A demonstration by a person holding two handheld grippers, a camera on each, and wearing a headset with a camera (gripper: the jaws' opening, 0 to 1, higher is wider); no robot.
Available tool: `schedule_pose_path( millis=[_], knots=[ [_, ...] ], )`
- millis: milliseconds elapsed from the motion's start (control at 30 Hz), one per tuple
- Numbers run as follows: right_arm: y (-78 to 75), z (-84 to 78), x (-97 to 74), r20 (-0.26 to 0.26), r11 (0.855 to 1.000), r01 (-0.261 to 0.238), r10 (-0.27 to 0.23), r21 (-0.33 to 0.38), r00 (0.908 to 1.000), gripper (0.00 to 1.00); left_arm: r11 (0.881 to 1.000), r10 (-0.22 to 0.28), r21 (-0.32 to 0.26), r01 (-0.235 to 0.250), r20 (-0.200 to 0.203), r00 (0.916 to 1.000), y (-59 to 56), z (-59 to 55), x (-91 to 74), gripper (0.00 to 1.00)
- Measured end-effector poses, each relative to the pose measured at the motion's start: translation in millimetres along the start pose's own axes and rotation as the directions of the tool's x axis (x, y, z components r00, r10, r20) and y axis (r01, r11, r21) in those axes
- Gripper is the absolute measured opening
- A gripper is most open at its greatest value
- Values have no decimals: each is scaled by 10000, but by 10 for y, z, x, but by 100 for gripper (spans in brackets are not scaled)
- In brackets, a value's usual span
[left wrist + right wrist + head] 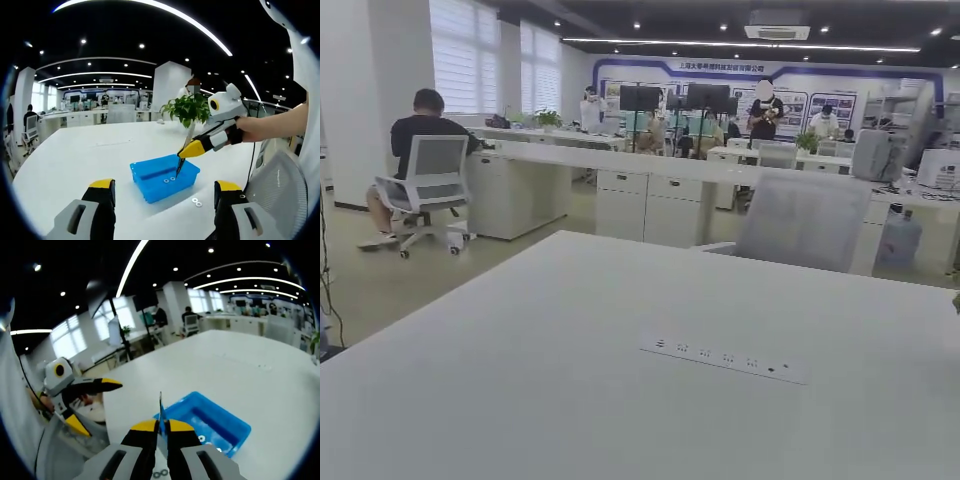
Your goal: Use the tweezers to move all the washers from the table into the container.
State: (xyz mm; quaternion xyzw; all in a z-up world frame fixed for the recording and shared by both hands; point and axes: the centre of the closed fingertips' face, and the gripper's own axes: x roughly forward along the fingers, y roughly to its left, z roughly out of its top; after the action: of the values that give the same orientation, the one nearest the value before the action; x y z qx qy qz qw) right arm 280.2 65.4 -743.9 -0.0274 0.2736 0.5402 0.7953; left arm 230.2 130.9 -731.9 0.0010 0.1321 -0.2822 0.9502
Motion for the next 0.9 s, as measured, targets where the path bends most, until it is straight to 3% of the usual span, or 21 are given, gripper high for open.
schedule_pose_path(
  millis=[167,500,733,900],
  knots=[
    [54,-257,-14,-568,9996,-161,175,249,9982,3,10000,9,15,-9,-2,10000,1,0,-1,82],
    [9,-736,-53,-1621,9981,277,-185,547,9866,4,10000,3,44,-3,-33,10000,2,-5,0,82],
    [4,-865,-27,-1819,9968,516,-397,612,9825,4,9999,-19,108,20,-87,10000,-1,-17,3,82],
    [10,-837,-16,-1660,9960,635,-523,629,9847,4,9998,-12,175,14,-133,9999,-5,-21,3,82]
  ],
)
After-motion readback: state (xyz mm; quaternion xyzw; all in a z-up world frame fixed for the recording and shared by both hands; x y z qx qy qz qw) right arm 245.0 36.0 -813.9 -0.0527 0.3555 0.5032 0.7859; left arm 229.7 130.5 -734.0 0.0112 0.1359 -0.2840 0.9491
